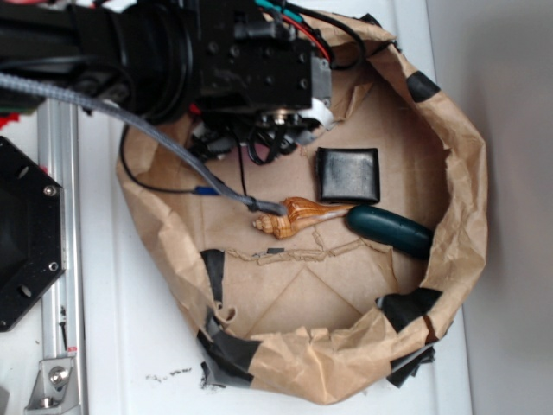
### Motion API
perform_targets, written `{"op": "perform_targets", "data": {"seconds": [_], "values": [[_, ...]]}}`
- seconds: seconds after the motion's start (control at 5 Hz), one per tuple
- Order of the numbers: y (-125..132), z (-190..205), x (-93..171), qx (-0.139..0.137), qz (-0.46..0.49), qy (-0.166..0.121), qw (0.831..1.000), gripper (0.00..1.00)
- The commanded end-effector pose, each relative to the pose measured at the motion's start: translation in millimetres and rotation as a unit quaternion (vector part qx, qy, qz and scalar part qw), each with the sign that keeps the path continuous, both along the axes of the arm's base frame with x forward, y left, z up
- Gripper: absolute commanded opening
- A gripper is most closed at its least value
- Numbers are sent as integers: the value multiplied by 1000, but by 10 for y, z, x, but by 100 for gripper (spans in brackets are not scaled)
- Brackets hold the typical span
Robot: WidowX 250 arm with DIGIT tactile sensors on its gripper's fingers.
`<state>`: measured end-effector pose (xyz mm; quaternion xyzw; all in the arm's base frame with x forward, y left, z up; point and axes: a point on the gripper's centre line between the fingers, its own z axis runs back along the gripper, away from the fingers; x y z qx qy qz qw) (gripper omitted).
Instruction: Grab the red paper.
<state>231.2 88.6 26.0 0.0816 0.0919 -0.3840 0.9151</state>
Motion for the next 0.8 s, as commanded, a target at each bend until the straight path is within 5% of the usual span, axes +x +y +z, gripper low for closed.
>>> {"op": "perform_targets", "data": {"seconds": [0.0,0.4,0.6], "values": [[-742,1060,417,-64,48,-115,990,0],[-895,1314,538,-96,74,-109,987,0],[-702,1220,467,-124,69,-118,983,100]]}}
